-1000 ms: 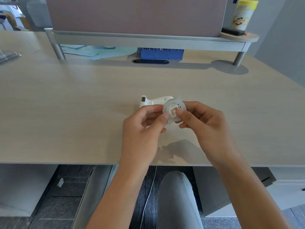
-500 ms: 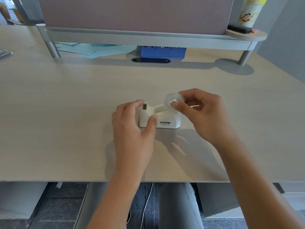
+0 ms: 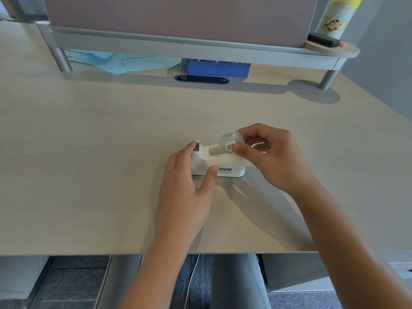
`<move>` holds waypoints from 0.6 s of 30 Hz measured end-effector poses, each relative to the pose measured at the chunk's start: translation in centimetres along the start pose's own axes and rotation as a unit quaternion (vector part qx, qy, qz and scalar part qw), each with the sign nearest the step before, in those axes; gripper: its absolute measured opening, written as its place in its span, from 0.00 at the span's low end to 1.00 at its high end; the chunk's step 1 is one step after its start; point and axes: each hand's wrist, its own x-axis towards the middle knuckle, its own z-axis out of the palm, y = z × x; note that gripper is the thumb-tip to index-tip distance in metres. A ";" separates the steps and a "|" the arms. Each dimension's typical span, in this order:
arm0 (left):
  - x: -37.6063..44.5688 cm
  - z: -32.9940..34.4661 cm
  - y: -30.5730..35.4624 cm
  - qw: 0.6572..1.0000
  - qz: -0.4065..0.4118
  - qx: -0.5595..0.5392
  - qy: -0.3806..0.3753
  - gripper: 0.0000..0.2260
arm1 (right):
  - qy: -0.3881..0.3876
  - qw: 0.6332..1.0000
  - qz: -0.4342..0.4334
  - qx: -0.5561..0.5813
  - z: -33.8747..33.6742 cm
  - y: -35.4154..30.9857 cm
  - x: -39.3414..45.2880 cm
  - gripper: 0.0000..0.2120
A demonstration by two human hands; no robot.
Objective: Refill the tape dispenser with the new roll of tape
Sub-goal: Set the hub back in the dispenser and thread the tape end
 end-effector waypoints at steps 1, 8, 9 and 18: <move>0.0 0.0 0.0 1.000 0.001 0.000 0.001 0.24 | -0.002 1.000 0.001 0.004 0.0 0.0 0.0 0.07; 0.0 0.2 -0.3 1.000 0.006 0.012 -0.004 0.24 | -0.013 0.999 -0.024 -0.022 0.3 0.1 -0.2 0.05; 0.0 0.2 -0.3 1.000 0.007 0.014 -0.004 0.24 | -0.013 0.999 -0.022 -0.021 0.2 0.2 -0.1 0.05; -0.1 0.2 -0.4 1.000 0.008 0.012 -0.002 0.24 | -0.021 1.000 -0.013 -0.018 0.1 -0.1 0.4 0.03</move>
